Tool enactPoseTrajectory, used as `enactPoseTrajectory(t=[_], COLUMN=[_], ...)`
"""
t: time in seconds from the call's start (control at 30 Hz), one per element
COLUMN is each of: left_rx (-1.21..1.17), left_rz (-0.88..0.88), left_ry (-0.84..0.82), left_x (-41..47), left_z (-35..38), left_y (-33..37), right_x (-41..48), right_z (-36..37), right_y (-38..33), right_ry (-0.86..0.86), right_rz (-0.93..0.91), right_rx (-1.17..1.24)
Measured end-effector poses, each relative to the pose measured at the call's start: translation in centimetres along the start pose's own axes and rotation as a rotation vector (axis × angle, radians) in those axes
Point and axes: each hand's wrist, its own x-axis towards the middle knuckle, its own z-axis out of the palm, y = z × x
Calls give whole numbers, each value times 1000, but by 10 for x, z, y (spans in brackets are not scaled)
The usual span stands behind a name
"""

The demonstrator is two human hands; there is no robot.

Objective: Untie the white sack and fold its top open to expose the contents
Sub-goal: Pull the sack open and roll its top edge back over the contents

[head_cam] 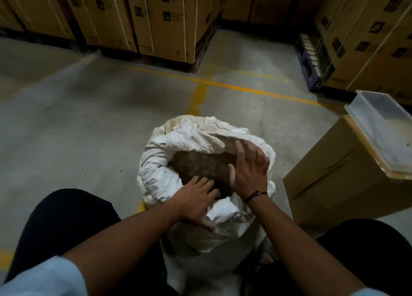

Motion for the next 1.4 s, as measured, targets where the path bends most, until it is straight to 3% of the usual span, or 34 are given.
enactPoseTrajectory(t=[0.1,0.2,0.33,0.4,0.53,0.73,0.87,1.0,1.07,1.13,1.23,1.33,1.4], left_rx=[-87,-15,-1,-41,-78,-227,-512,-933,-1075,-1219,-1359,-1276,-1095], left_rz=[-133,-242,-407,-459,-452,-414,-459,-424,-472,-586,-777,-991,-1133], left_ry=[304,523,404,347,293,324,318,235,210,167,27,156,401], left_x=[9,19,28,32,42,51,55,71,82,92,105,120,120], left_z=[-31,-53,-50,-43,-29,-29,-38,-48,-40,-28,-21,-12,-7], left_y=[-11,-34,-72,-84,-99,-115,-123,-129,-137,-148,-158,-165,-162], right_x=[25,58,82,85,83,92,106,95,88,87,91,91,87], right_z=[2,4,18,22,28,34,20,34,45,57,55,49,46], right_y=[1,13,40,44,36,43,61,73,71,63,38,13,-12], right_ry=[74,-144,-561,-665,-637,-488,-691,-935,-874,-761,-414,29,166], right_rz=[113,285,403,368,329,358,598,771,864,838,776,266,131], right_rx=[15,87,378,389,354,601,1150,1366,1294,1011,533,182,176])
